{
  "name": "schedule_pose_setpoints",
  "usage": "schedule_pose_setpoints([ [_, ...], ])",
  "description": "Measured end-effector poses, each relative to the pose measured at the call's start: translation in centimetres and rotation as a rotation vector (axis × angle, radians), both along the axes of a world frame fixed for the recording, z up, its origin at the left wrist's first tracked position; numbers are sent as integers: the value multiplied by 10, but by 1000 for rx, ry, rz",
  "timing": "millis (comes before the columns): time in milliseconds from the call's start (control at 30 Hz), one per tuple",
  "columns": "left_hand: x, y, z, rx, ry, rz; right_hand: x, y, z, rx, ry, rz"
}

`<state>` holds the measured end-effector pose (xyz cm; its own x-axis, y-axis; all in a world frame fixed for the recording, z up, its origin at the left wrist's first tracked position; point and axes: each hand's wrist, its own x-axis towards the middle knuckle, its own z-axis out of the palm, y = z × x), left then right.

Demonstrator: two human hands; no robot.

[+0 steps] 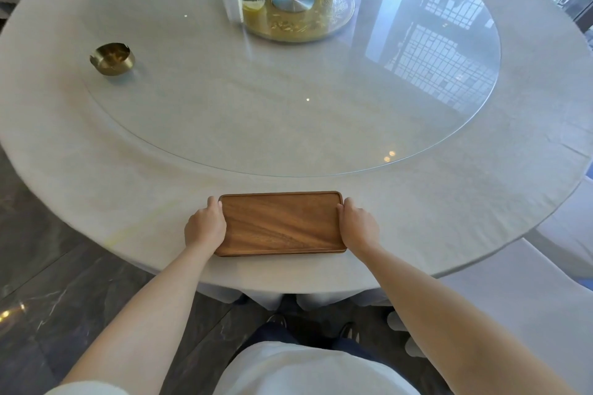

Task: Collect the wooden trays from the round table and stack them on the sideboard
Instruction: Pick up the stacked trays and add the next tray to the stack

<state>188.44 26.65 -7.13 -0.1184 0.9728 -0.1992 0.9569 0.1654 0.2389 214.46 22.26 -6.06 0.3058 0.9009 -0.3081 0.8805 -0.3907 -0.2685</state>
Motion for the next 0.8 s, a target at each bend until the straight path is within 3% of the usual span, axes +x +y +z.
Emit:
schedule_pose_setpoints([
  [400, -6, 1, -6, 6, -58, -1, 3, -6, 4, -36, 60, -11],
  [800, -8, 1, -6, -222, -183, 129, -13, -11, 3, -41, 123, -182],
])
